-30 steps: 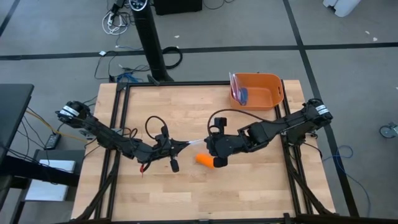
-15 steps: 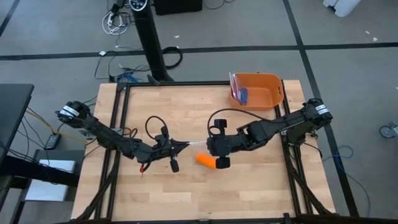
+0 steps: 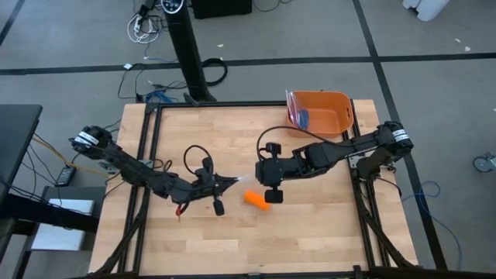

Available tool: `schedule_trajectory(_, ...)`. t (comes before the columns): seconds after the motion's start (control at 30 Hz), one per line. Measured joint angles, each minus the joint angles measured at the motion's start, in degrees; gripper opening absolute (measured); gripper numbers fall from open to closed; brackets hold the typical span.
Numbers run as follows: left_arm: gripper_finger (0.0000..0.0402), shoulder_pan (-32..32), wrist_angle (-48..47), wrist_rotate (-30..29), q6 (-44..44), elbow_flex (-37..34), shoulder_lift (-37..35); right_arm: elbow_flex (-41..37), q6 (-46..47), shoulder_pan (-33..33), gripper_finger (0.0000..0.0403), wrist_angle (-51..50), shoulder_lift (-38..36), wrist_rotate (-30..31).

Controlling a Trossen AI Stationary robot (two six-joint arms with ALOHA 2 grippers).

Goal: Roll bandage
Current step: Prepare the transparent zip bag

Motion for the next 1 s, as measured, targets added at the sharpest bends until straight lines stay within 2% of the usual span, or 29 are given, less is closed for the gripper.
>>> schedule_trajectory(0.17, 0.0001, 0.02, -2.86, 0.02, 0.02, 1.6, 0.0, 0.0, -1.03, 0.16, 0.0083, -0.02, 0.0, -1.32)
schedule_trajectory(0.4, 0.0001, 0.07, -2.84, 0.04, -0.04, 1.7, 0.0, -0.02, -4.81, 1.39, 0.0007, 0.14, 0.52, -1.41)
schedule_trajectory(0.63, 0.0001, 0.22, -2.81, 0.83, -0.56, 1.72, 0.0, -0.09, -4.98, 0.6, 0.0003, -0.12, 4.11, -1.32)
schedule_trajectory(0.77, 0.0001, 0.24, -2.9, 0.82, -1.13, 1.72, 0.0, -0.09, -4.94, 0.57, 0.0024, 0.6, 5.44, -0.85)
schedule_trajectory(1.0, 0.0001, 0.24, -3.48, 0.83, -1.38, 1.72, 0.0, -0.09, -2.95, 1.75, 0.0099, 3.07, 3.35, -0.78)
